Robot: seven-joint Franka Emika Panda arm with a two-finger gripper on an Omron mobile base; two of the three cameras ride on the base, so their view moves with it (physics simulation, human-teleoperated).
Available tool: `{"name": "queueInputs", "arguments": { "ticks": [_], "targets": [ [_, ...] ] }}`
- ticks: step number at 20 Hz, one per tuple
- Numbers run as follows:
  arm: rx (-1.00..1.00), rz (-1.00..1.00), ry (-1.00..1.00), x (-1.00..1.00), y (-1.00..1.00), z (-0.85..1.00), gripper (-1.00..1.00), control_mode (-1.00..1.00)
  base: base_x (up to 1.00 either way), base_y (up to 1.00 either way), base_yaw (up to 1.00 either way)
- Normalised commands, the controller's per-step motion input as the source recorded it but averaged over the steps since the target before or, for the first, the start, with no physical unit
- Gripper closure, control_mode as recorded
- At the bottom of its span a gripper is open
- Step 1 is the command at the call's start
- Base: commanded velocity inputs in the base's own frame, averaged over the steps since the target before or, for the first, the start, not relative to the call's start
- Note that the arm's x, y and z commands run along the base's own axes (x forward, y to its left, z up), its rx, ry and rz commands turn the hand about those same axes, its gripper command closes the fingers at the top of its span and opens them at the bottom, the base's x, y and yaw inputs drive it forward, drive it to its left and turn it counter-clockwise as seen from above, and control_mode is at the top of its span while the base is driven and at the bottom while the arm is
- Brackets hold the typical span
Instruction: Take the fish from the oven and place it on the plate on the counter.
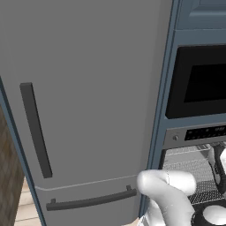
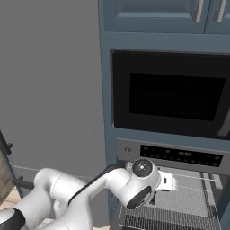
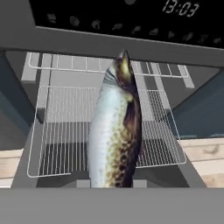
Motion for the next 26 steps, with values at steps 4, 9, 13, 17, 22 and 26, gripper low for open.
{"name": "queueInputs", "arguments": {
  "ticks": [4, 9, 13, 17, 22, 26],
  "targets": [
    [0.00, -0.02, -0.08, 0.00, 0.76, 1.00, 1.00, -1.00, 0.00, 0.00, 0.00],
    [0.00, -0.01, 0.00, 0.00, 0.73, 0.91, 1.00, -1.00, 0.00, 0.00, 0.00],
    [0.00, 0.00, 0.00, 0.00, 0.70, 0.78, 1.00, -1.00, 0.00, 0.00, 0.00],
    [0.00, 0.00, 0.00, 0.00, 0.64, 0.71, 1.00, -1.00, 0.00, 0.00, 0.00],
    [0.03, -0.05, 0.00, 0.00, 0.58, 0.48, 1.00, -1.00, 0.00, 0.00, 0.00],
    [0.15, -0.06, 0.00, 0.00, 0.44, 0.22, 1.00, -1.00, 0.00, 0.00, 0.00]
  ]
}}
